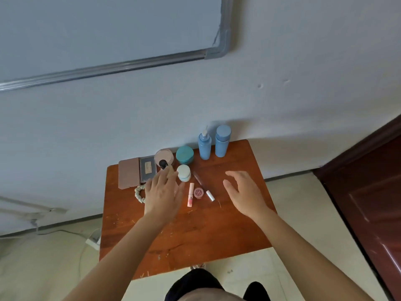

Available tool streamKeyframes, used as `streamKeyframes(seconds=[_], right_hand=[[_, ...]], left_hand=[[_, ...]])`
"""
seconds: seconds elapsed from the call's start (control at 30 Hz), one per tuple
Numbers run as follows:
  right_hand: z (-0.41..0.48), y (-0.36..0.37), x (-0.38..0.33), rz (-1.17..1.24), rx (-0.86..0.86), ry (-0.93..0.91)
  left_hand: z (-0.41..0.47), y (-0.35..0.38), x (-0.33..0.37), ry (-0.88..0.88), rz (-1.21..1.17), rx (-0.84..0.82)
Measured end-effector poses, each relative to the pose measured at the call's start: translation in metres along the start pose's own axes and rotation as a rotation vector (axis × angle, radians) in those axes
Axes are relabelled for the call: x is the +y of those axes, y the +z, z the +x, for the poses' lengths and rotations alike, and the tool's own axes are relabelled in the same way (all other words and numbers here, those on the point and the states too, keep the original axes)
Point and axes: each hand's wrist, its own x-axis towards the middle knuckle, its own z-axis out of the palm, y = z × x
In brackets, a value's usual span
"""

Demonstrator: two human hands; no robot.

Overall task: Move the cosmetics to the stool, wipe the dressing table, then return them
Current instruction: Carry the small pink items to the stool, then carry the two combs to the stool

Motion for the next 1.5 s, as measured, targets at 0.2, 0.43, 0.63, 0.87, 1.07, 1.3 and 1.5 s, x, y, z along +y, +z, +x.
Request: streamKeyframes(seconds=[0.2,0.43,0.63,0.87,1.07,1.3,1.5], right_hand=[[-0.051,-0.093,0.015,-0.013,0.377,-0.154],[-0.151,-0.177,0.075,-0.102,0.726,-0.054],[-0.277,-0.235,0.138,-0.232,1.004,0.24],[-0.456,-0.232,0.155,-0.358,1.317,0.704],[-0.594,-0.177,0.132,-0.404,1.468,1.046],[-0.736,-0.124,0.118,-0.457,1.597,1.285],[-0.851,-0.095,0.146,-0.41,1.533,1.354]], left_hand=[[-0.035,-0.068,0.077,0.183,-0.041,0.255],[-0.071,-0.098,0.212,0.561,-0.19,0.352],[-0.111,-0.097,0.354,0.987,-0.214,0.295],[-0.226,-0.083,0.479,1.492,-0.306,0.161],[-0.355,-0.055,0.506,1.844,-0.368,-0.01],[-0.512,-0.029,0.511,2.139,-0.353,-0.101],[-0.637,0.003,0.52,2.191,-0.282,-0.147]])
